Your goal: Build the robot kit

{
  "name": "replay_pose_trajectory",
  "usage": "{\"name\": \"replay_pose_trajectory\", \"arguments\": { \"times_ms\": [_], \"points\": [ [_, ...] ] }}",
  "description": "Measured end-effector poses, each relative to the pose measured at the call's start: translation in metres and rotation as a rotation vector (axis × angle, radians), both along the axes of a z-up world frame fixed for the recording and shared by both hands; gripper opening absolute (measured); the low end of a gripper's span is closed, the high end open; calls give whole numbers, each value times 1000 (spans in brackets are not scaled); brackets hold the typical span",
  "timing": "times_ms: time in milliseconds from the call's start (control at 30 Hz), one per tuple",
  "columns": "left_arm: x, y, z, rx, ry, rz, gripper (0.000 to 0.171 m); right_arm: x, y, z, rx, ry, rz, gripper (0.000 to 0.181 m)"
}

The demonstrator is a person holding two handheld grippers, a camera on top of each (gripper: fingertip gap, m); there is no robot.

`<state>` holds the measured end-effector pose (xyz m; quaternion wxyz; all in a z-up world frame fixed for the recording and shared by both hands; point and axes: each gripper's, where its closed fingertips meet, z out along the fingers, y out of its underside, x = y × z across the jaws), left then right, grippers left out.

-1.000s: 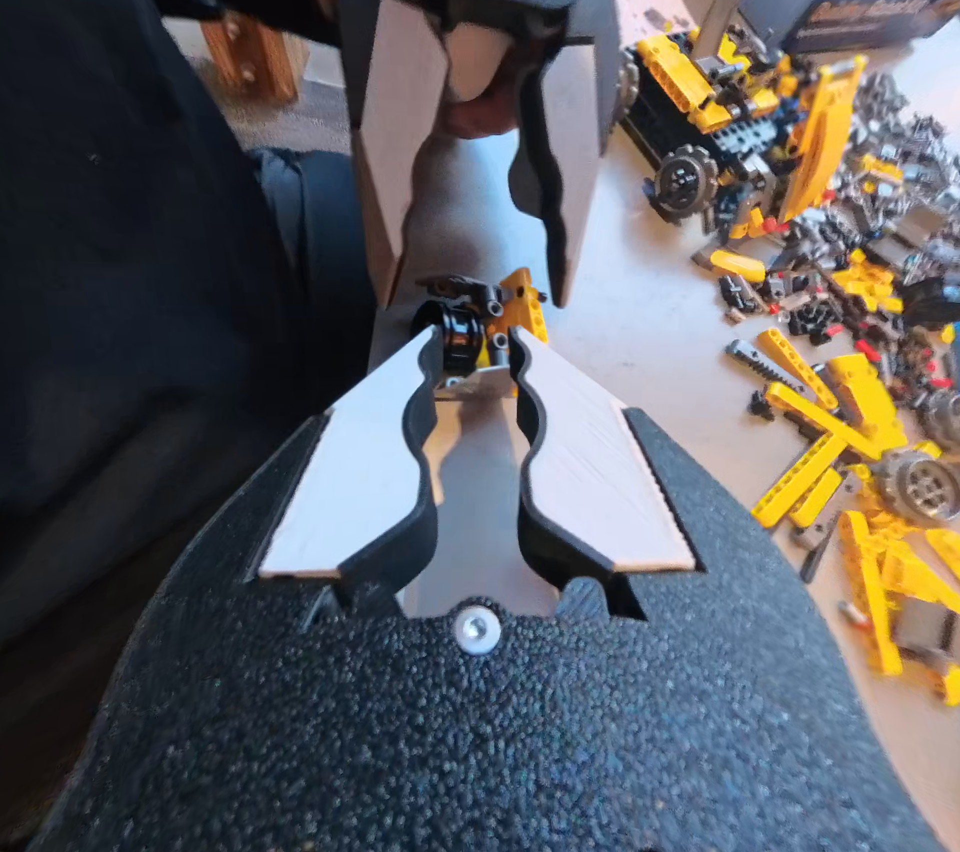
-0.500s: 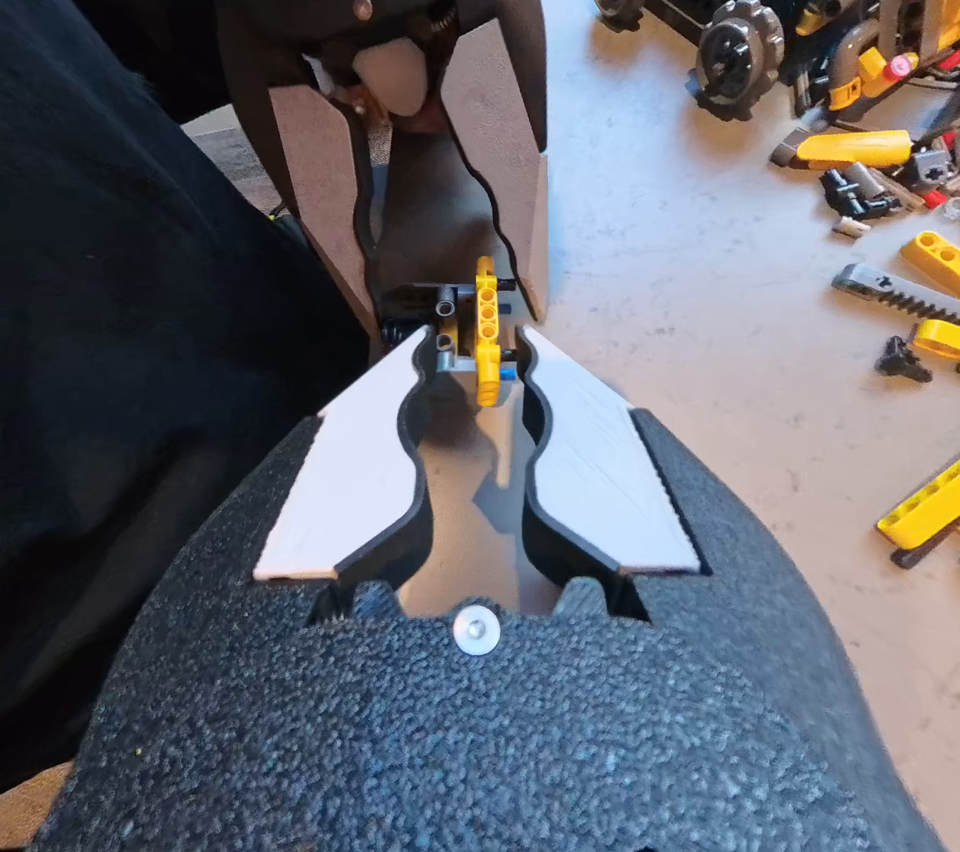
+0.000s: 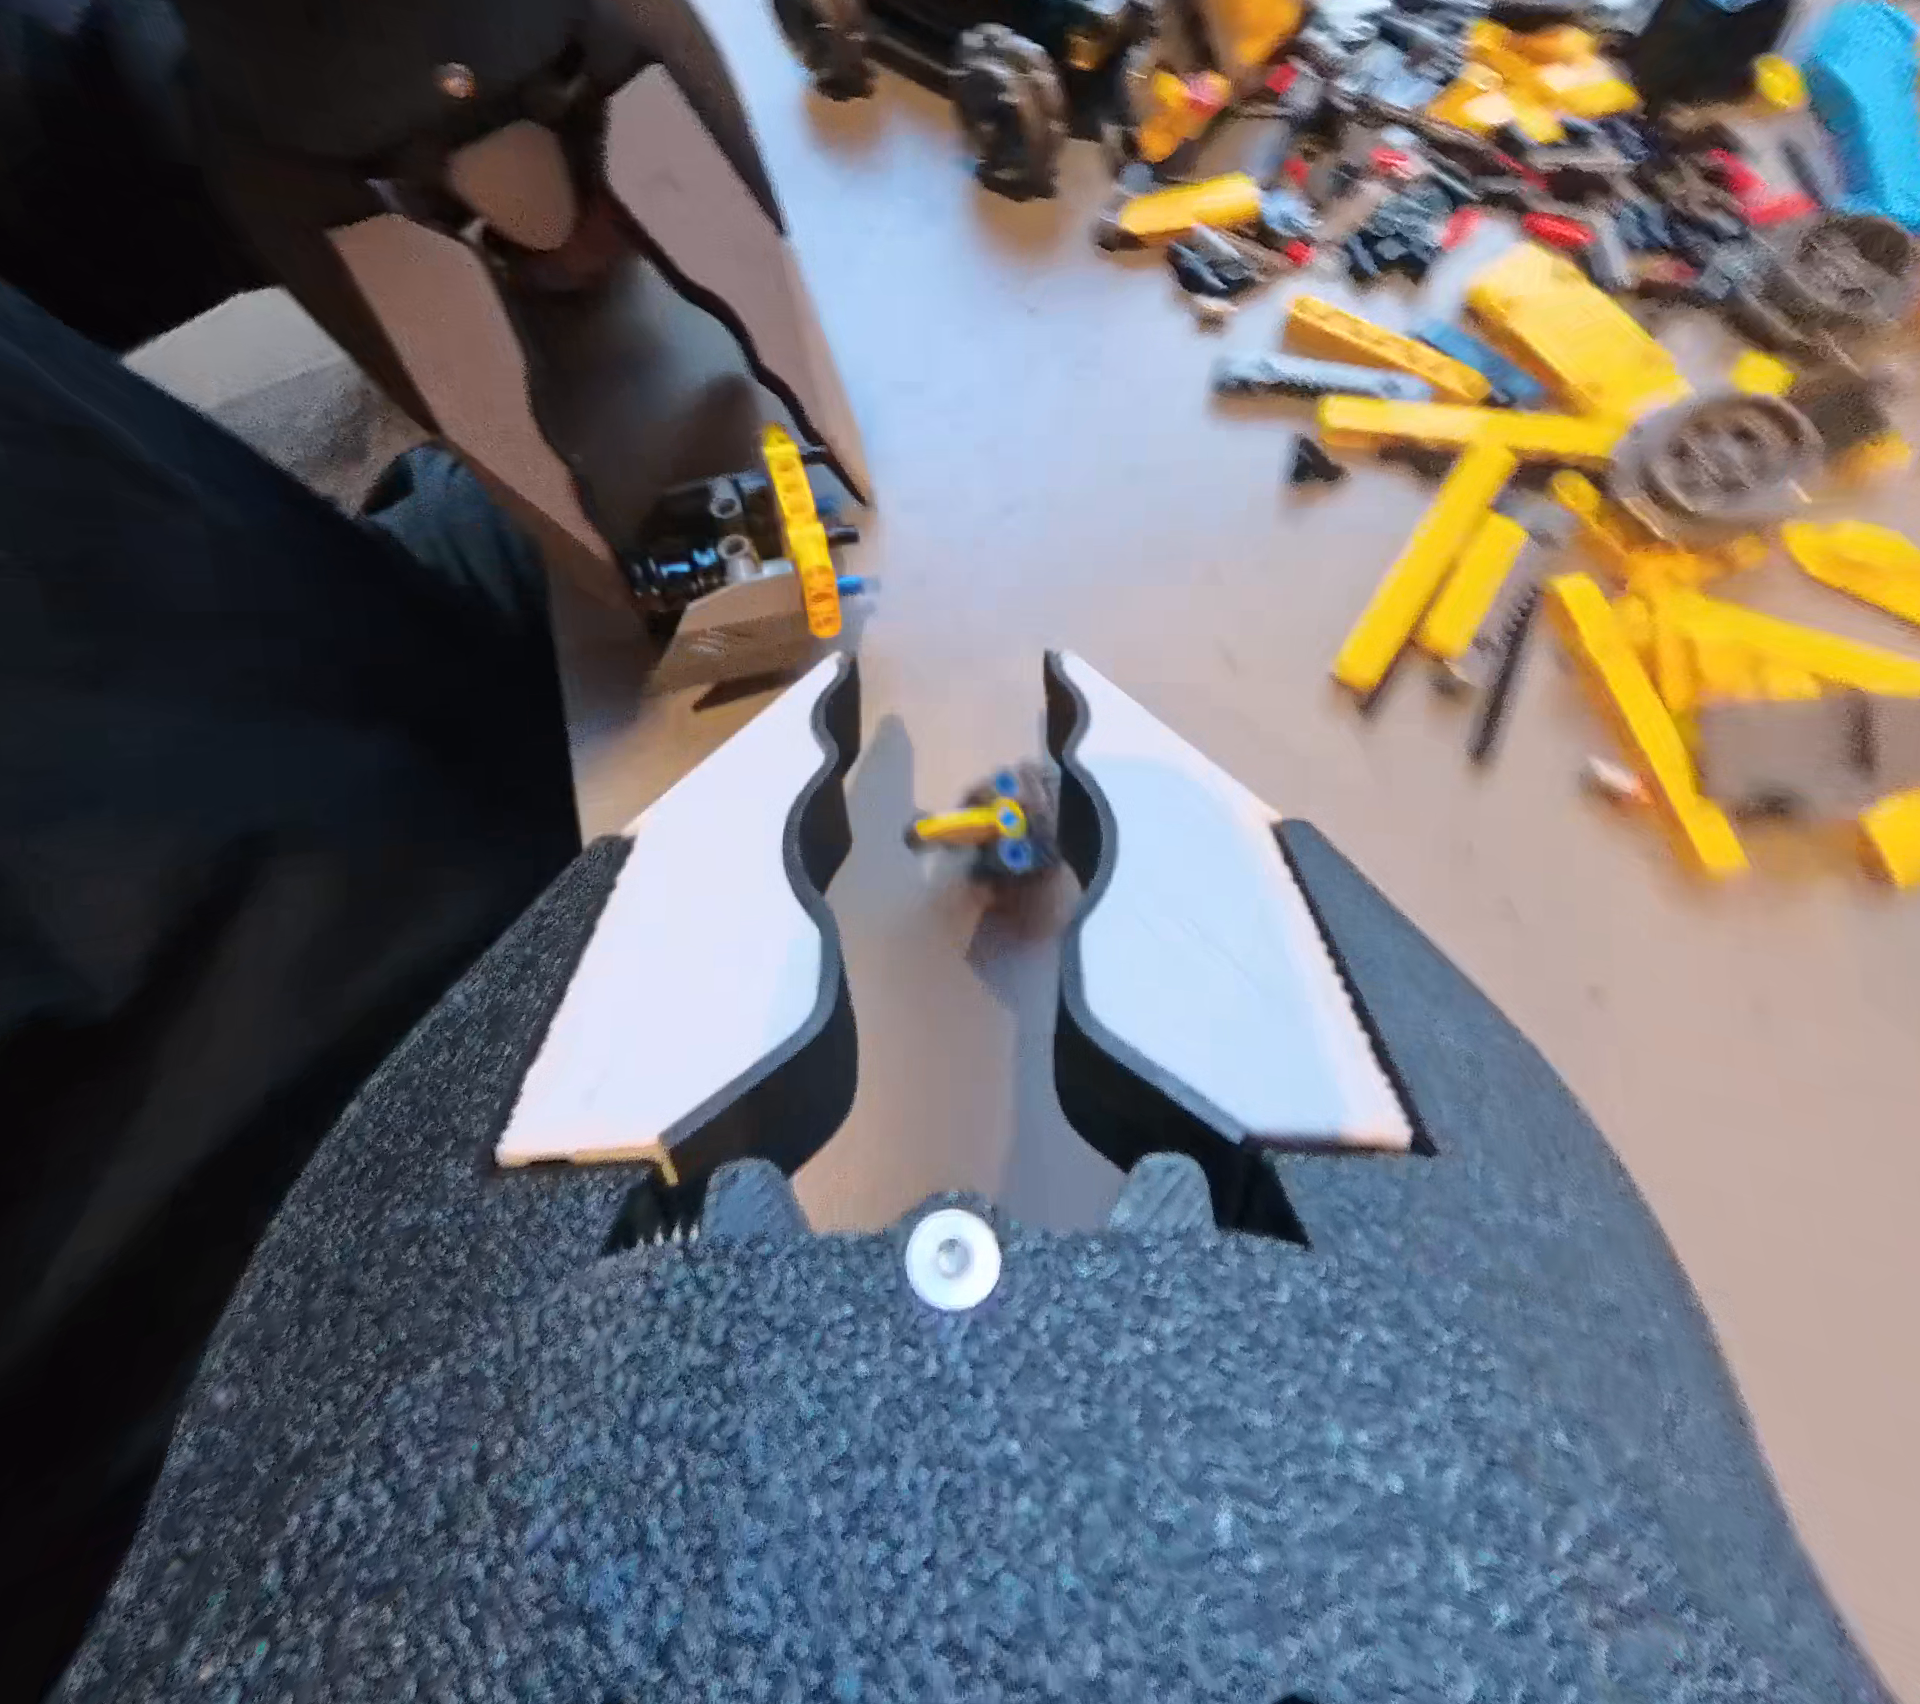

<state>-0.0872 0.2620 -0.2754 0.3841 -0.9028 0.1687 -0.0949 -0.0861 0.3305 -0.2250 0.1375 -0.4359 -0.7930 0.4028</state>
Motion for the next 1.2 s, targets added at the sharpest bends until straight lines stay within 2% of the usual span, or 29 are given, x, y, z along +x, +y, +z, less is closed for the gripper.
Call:
{"name": "replay_pose_trajectory", "arguments": {
  "times_ms": [133, 267, 400, 500, 567, 767, 900, 1200],
  "points": [
    [0, 4, 5, 7, -76, 36, 64, 18, 33, -11, -1, -43, -143, 47],
    [2, 6, 6, 2, -102, 37, 65, 27, 31, -27, -7, -71, -171, 57],
    [6, 4, 8, 4, -97, 32, 70, 23, 28, -30, -33, -51, -151, 57],
    [3, -1, 9, 8, -93, 51, 70, 17, 34, -22, -117, -27, -146, 44],
    [-1, -3, 9, 4, -98, 73, 71, 14, 37, -17, -145, -15, -113, 30],
    [-2, -2, 5, -10, -119, 87, 73, 10, 37, -31, -77, -101, 10, 26],
    [-3, 5, 5, -14, -120, 67, 74, 9, 29, -34, -102, -133, 66, 14],
    [1, 11, 5, -32, -162, -4, 70, 12, 21, -32, -141, -167, 77, 13]
  ]
}}
